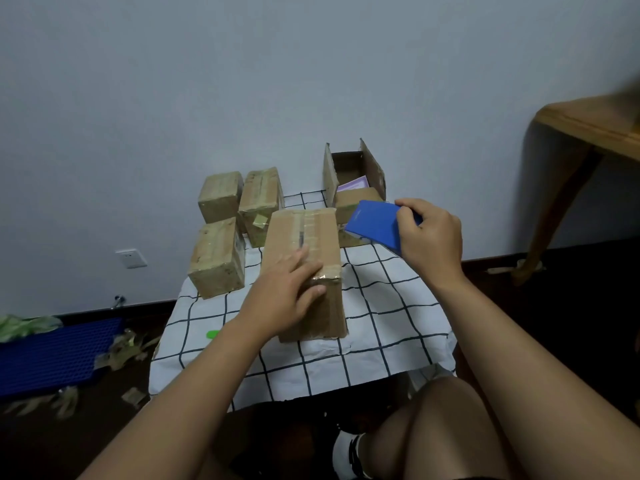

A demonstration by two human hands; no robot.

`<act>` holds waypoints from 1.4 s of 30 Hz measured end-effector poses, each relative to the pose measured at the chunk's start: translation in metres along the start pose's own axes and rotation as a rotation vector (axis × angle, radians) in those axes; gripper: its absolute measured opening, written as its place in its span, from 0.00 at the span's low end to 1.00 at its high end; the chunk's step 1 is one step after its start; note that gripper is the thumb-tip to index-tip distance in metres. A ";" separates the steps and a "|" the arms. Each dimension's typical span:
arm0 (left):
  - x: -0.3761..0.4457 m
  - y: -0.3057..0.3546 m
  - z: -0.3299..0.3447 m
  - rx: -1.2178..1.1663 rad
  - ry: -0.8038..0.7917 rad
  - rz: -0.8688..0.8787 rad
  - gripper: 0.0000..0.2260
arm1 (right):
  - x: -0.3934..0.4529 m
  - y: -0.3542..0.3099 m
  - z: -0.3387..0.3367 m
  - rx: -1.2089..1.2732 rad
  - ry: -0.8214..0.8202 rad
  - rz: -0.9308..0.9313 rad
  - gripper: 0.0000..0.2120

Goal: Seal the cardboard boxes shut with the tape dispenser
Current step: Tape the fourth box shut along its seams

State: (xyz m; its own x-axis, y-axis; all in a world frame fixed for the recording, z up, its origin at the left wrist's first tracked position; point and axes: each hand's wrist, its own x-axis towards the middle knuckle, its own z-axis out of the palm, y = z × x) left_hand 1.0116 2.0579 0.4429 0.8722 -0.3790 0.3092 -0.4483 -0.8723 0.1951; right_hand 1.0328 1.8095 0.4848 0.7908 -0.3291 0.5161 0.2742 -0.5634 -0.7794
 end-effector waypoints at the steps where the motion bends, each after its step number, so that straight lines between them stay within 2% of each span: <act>1: 0.001 0.000 0.001 0.008 -0.007 -0.032 0.21 | 0.000 -0.001 0.001 0.010 0.000 -0.011 0.20; 7: 0.003 0.009 0.007 0.051 0.074 -0.020 0.19 | 0.001 -0.005 0.011 0.112 0.017 0.032 0.12; 12: 0.003 -0.001 0.010 0.080 0.004 -0.016 0.24 | -0.002 -0.007 0.021 0.193 0.014 0.064 0.14; 16: 0.004 0.001 0.007 0.076 0.053 -0.017 0.19 | -0.007 -0.010 0.027 0.273 -0.011 0.102 0.13; 24: 0.007 -0.005 0.010 0.127 0.038 0.006 0.21 | -0.002 -0.008 0.023 0.383 0.104 0.169 0.10; 30: 0.000 -0.002 0.017 0.181 0.192 0.028 0.23 | 0.002 -0.021 0.038 0.540 0.170 0.290 0.11; 33: -0.005 -0.004 0.025 0.116 0.385 -0.017 0.19 | 0.002 -0.037 0.060 0.631 0.072 0.358 0.13; 35: -0.008 -0.007 0.029 0.077 0.461 -0.008 0.18 | -0.004 -0.046 0.078 0.622 -0.046 0.328 0.12; 38: -0.011 -0.016 0.033 0.033 0.494 0.011 0.19 | -0.008 -0.053 0.104 0.532 -0.232 0.233 0.09; 42: -0.012 -0.023 0.041 -0.036 0.541 0.070 0.19 | 0.009 -0.052 0.123 0.480 -0.360 0.157 0.11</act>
State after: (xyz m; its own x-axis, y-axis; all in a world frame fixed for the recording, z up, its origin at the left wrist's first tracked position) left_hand 1.0190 2.0698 0.3961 0.6192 -0.2145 0.7554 -0.5164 -0.8359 0.1859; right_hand 1.0934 1.9290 0.4859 0.9536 -0.0568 0.2956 0.2894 -0.0981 -0.9522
